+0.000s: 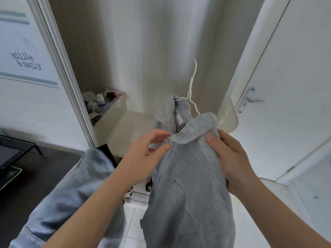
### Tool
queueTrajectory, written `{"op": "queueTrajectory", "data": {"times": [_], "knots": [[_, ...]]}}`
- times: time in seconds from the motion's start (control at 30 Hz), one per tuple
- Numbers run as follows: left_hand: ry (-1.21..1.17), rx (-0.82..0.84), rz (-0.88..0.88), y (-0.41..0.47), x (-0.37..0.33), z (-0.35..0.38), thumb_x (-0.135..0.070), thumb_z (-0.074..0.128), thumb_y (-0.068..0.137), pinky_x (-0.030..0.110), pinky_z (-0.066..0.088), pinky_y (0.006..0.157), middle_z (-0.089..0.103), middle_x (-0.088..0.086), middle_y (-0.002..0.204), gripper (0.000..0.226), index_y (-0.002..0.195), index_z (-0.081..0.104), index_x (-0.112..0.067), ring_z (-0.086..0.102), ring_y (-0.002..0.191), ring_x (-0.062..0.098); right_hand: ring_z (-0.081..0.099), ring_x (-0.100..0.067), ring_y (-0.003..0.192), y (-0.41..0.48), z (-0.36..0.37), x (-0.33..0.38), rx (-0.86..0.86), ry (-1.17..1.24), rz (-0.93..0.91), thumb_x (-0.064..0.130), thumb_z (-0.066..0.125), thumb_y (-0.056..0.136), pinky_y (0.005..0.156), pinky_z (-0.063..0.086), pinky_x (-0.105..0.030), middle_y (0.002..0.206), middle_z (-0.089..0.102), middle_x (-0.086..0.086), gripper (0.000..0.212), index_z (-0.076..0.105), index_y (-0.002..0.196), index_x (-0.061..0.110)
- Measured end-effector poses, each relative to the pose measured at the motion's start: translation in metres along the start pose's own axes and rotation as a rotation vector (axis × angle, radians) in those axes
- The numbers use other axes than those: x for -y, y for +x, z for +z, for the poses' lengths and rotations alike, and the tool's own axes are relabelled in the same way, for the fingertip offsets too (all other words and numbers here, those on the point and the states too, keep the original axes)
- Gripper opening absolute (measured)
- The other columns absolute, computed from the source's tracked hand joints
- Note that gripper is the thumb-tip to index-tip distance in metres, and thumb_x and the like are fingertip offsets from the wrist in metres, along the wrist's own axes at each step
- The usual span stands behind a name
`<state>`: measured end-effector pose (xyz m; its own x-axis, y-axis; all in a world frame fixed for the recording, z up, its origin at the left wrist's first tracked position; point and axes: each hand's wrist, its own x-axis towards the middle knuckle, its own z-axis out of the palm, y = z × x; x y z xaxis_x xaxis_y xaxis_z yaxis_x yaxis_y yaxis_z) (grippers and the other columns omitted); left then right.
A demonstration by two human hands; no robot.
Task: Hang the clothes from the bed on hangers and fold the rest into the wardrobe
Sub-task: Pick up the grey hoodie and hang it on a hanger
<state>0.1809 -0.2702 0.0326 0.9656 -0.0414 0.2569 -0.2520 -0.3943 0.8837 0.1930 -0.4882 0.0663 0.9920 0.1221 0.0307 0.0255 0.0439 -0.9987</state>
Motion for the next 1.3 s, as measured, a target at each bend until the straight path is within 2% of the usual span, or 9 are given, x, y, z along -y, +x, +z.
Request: {"op": "queueTrajectory", "data": {"times": [0.13, 0.23, 0.33, 0.47, 0.63, 0.83, 0.93, 1.1, 1.3], "knots": [[-0.003, 0.036, 0.068, 0.032, -0.013, -0.043, -0.027, 0.065, 0.096, 0.021, 0.05, 0.091, 0.063, -0.026, 0.113, 0.031, 0.124, 0.058, -0.036, 0.059, 0.112, -0.004, 0.07, -0.021, 0.091, 0.049, 0.053, 0.034, -0.03, -0.042, -0.124, 0.021, 0.059, 0.099, 0.083, 0.058, -0.043, 0.1, 0.074, -0.007, 0.019, 0.073, 0.088, 0.027], [0.028, 0.027, 0.135, 0.056, -0.025, -0.078, -0.03, 0.067, 0.093, 0.027, 0.049, 0.093, 0.061, -0.028, 0.111, 0.039, 0.129, 0.053, -0.038, 0.058, 0.111, -0.003, 0.067, -0.021, 0.084, 0.085, 0.09, 0.064, -0.047, -0.021, -0.226, 0.025, 0.064, 0.093, 0.084, 0.056, -0.045, 0.092, 0.072, -0.009, 0.01, 0.071, 0.092, 0.018], [0.05, 0.028, 0.193, 0.078, -0.043, -0.113, -0.044, 0.067, 0.089, 0.028, 0.05, 0.095, 0.061, -0.029, 0.113, 0.046, 0.13, 0.048, -0.043, 0.058, 0.111, -0.004, 0.058, -0.026, 0.078, 0.118, 0.123, 0.099, -0.031, 0.023, -0.287, 0.03, 0.061, 0.081, 0.075, 0.049, -0.045, 0.084, 0.059, -0.015, 0.039, 0.06, 0.098, -0.004], [0.139, -0.002, 0.281, 0.109, -0.07, -0.155, -0.073, 0.06, 0.072, 0.023, 0.048, 0.091, 0.06, -0.029, 0.113, 0.061, 0.125, 0.047, -0.048, 0.057, 0.109, -0.006, 0.047, -0.027, 0.076, 0.159, 0.167, 0.156, -0.025, 0.122, -0.417, 0.024, 0.06, 0.08, 0.069, 0.041, -0.044, 0.085, 0.05, -0.01, 0.016, 0.059, 0.092, 0.014], [0.271, -0.068, 0.352, 0.15, -0.102, -0.202, -0.079, 0.059, 0.066, 0.024, 0.049, 0.093, 0.058, -0.032, 0.113, 0.065, 0.123, 0.046, -0.05, 0.055, 0.106, -0.01, 0.039, -0.025, 0.072, 0.206, 0.215, 0.224, -0.003, 0.123, -0.589, 0.022, 0.057, 0.078, 0.066, 0.038, -0.042, 0.078, 0.044, -0.007, 0.01, 0.056, 0.084, 0.015], [0.473, -0.216, 0.415, 0.22, -0.139, -0.254, -0.059, 0.068, 0.082, 0.031, 0.057, 0.082, 0.061, -0.022, 0.108, 0.046, 0.118, 0.046, -0.04, 0.061, 0.092, -0.005, 0.028, -0.021, 0.061, 0.271, 0.253, 0.302, -0.012, 0.076, -0.812, 0.012, 0.052, 0.084, 0.06, 0.03, -0.039, 0.055, 0.03, 0.004, 0.041, 0.032, 0.052, 0.027], [0.626, -0.275, 0.437, 0.256, -0.152, -0.273, -0.047, 0.065, 0.088, 0.044, 0.056, 0.078, 0.062, -0.011, 0.1, 0.035, 0.113, 0.044, -0.033, 0.063, 0.088, 0.014, 0.024, -0.015, 0.053, 0.308, 0.263, 0.338, -0.005, 0.066, -0.907, 0.007, 0.05, 0.087, 0.054, 0.025, -0.033, 0.052, 0.025, 0.007, 0.047, 0.027, 0.051, 0.026], [0.828, -0.365, 0.428, 0.319, -0.173, -0.297, -0.037, 0.058, 0.092, 0.043, 0.055, 0.064, 0.058, 0.0, 0.085, 0.026, 0.102, 0.036, -0.026, 0.059, 0.072, 0.025, 0.024, -0.01, 0.047, 0.372, 0.268, 0.399, -0.008, 0.05, -0.987, 0.008, 0.05, 0.089, 0.043, 0.023, -0.02, 0.047, 0.025, 0.011, 0.044, 0.027, 0.055, 0.025], [1.01, -0.517, 0.417, 0.391, -0.196, -0.313, -0.02, 0.048, 0.095, 0.034, 0.03, 0.049, 0.047, 0.001, 0.077, 0.017, 0.099, 0.031, -0.022, 0.046, 0.06, 0.021, 0.025, -0.01, 0.043, 0.442, 0.268, 0.457, -0.071, -0.012, -0.985, 0.01, 0.05, 0.089, 0.044, 0.021, -0.023, 0.044, 0.025, 0.011, 0.043, 0.027, 0.055, 0.024]]}}
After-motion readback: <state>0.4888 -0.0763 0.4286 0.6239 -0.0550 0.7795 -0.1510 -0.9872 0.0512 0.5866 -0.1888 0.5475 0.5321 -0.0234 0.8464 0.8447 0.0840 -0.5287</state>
